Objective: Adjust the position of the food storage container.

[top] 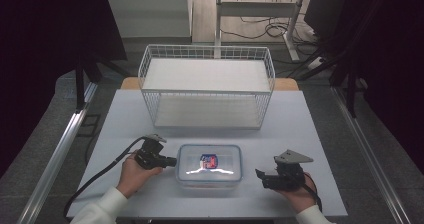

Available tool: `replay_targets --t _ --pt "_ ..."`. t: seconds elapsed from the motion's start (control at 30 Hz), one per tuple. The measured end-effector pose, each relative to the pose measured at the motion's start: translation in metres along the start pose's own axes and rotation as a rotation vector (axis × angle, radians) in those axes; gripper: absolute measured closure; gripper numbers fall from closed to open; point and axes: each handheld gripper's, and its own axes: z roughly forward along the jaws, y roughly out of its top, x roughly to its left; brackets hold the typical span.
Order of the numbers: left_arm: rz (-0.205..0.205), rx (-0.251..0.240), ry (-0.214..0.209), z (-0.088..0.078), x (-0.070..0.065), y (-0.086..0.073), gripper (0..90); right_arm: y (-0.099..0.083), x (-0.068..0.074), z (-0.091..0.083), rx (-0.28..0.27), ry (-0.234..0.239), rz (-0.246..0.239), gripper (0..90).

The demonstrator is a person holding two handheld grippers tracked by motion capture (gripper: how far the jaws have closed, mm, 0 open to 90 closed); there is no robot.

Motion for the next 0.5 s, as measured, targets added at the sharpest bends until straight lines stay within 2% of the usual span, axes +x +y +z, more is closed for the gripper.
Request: replay_targets --t 0.13,0.3,0.33,0.43,0.5 --pt "-0.008 -0.011 -0.011 0.002 0.000 0.000 89.8 0.000 -0.001 -0.002 -0.006 -0.003 0.009 18.9" --pt "-0.002 -0.034 0.009 0.002 0.000 -0.001 89.9 0.000 -0.003 -0.004 -0.018 0.003 0.033 18.6" --pt "-0.004 -0.043 0.010 0.001 0.000 -0.002 89.9 0.001 -0.004 -0.003 -0.028 0.018 0.043 18.4" --pt "0.001 -0.093 0.027 -0.011 -0.001 -0.005 89.8 0.004 -0.004 -0.001 -0.041 0.047 0.069 17.9" --pt "-0.010 -0.139 0.039 -0.021 -0.001 -0.009 89.5 0.006 -0.004 0.001 -0.041 0.057 0.081 17.6"
